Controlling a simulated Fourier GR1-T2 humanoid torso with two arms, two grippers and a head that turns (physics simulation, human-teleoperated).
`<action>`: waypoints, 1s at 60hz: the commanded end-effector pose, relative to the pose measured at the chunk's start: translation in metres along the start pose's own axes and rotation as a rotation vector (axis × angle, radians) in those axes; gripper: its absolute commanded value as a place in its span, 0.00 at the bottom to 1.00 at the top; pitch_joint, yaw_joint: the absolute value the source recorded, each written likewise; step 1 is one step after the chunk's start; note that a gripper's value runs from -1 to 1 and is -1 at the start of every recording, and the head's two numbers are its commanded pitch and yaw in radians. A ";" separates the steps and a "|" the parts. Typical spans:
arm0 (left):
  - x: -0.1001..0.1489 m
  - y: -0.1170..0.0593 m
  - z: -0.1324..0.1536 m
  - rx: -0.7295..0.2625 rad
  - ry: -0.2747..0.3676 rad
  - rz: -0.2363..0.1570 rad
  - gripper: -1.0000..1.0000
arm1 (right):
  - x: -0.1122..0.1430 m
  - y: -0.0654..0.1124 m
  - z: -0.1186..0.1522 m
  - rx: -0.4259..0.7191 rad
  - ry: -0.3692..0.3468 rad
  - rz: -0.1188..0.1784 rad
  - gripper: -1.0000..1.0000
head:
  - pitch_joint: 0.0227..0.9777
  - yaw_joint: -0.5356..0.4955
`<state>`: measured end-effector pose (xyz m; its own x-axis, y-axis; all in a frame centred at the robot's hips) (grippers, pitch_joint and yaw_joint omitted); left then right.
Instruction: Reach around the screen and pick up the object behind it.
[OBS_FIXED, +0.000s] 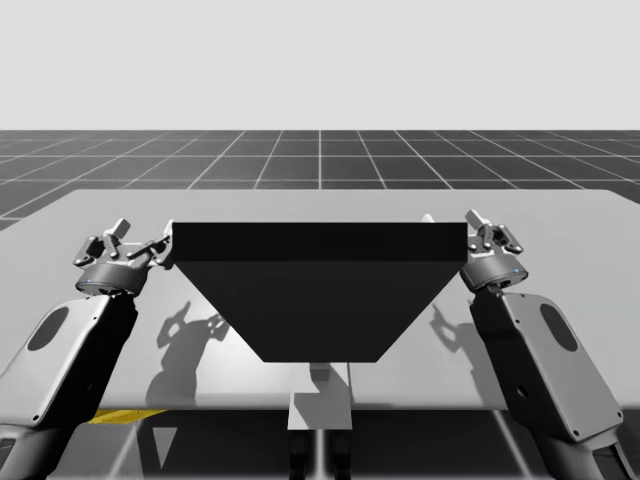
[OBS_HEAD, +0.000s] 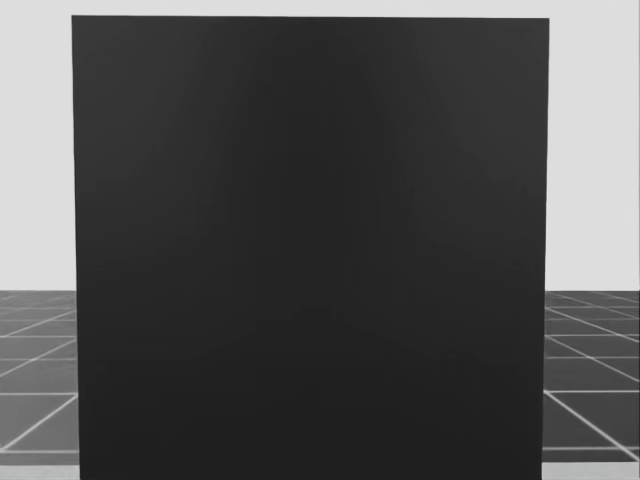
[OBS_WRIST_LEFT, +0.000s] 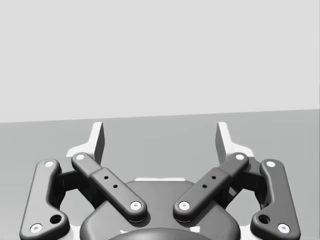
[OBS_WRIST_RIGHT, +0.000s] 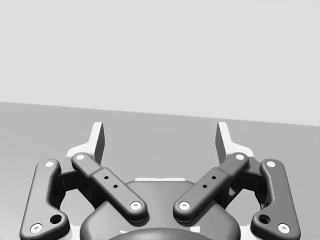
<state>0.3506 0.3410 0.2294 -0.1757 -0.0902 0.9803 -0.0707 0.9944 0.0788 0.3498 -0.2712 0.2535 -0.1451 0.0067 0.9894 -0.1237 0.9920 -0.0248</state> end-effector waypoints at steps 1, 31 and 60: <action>-0.001 0.000 0.000 -0.003 -0.001 -0.001 0.00 | 0.000 0.002 0.002 -0.032 -0.024 -0.001 0.00 | 0.01 0.51; 0.024 0.008 0.024 -0.520 0.091 0.078 0.00 | 0.015 0.005 0.030 0.585 -0.011 -0.136 0.00 | 0.01 0.50; 0.024 0.027 0.059 -1.031 0.278 0.067 0.00 | 0.012 0.010 0.049 0.866 0.307 -0.106 0.00 | 0.00 0.50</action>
<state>0.3007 0.3673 0.2568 0.0299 -0.0595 0.9978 0.7296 0.6837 0.0189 0.3068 -0.2729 0.2674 0.0890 -0.0003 0.9960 -0.8167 0.5724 0.0732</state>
